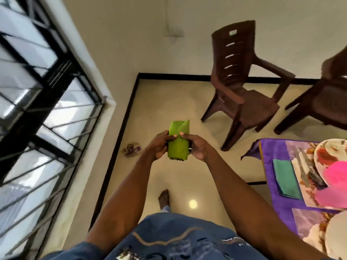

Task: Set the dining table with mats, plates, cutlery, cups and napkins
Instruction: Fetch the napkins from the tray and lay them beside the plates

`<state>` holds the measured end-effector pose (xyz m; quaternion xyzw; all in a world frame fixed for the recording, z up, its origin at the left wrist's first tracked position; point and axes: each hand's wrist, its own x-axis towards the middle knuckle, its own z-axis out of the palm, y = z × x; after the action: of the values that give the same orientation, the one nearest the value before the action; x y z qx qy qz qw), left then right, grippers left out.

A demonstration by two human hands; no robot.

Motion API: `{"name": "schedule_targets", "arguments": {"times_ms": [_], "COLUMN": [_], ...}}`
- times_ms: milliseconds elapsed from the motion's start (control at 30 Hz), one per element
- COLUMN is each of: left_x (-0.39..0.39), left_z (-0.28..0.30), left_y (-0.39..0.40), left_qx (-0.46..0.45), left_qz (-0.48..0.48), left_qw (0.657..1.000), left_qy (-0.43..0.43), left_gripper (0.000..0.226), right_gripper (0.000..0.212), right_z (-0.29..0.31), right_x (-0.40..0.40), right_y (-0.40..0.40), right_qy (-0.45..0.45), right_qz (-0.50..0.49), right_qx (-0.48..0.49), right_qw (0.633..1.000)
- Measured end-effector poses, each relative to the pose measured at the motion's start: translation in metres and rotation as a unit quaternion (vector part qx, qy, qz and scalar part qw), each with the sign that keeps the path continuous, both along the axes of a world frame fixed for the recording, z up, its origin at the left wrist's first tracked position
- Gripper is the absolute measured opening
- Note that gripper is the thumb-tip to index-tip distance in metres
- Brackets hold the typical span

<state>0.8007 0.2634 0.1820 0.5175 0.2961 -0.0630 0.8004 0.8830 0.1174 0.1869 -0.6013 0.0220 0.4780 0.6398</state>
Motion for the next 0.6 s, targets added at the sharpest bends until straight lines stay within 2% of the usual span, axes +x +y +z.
{"name": "schedule_targets", "arguments": {"times_ms": [133, 267, 367, 500, 600], "left_x": [0.079, 0.151, 0.206, 0.281, 0.342], "left_z": [-0.002, -0.007, -0.015, -0.013, -0.020], "left_y": [0.040, 0.058, 0.054, 0.022, -0.005], "left_qx": [0.016, 0.027, 0.010, -0.005, -0.044], "left_qz": [-0.043, -0.107, -0.144, -0.175, -0.164], "left_qw": [0.999, 0.994, 0.989, 0.984, 0.985], "left_qy": [0.021, 0.015, 0.028, 0.042, 0.038], "left_gripper": [0.033, 0.034, 0.038, 0.039, 0.040], "right_gripper": [0.020, 0.023, 0.017, 0.049, 0.055], "right_z": [0.002, 0.000, -0.002, -0.010, -0.016], "right_x": [0.052, 0.099, 0.133, 0.184, 0.227], "right_y": [0.033, 0.052, 0.046, 0.021, -0.003], "right_qy": [0.005, -0.007, -0.011, -0.019, 0.007], "right_qz": [-0.099, -0.187, -0.263, -0.309, -0.319], "right_qx": [0.014, 0.017, 0.020, 0.029, 0.031], "right_qw": [0.995, 0.982, 0.965, 0.951, 0.947]}}
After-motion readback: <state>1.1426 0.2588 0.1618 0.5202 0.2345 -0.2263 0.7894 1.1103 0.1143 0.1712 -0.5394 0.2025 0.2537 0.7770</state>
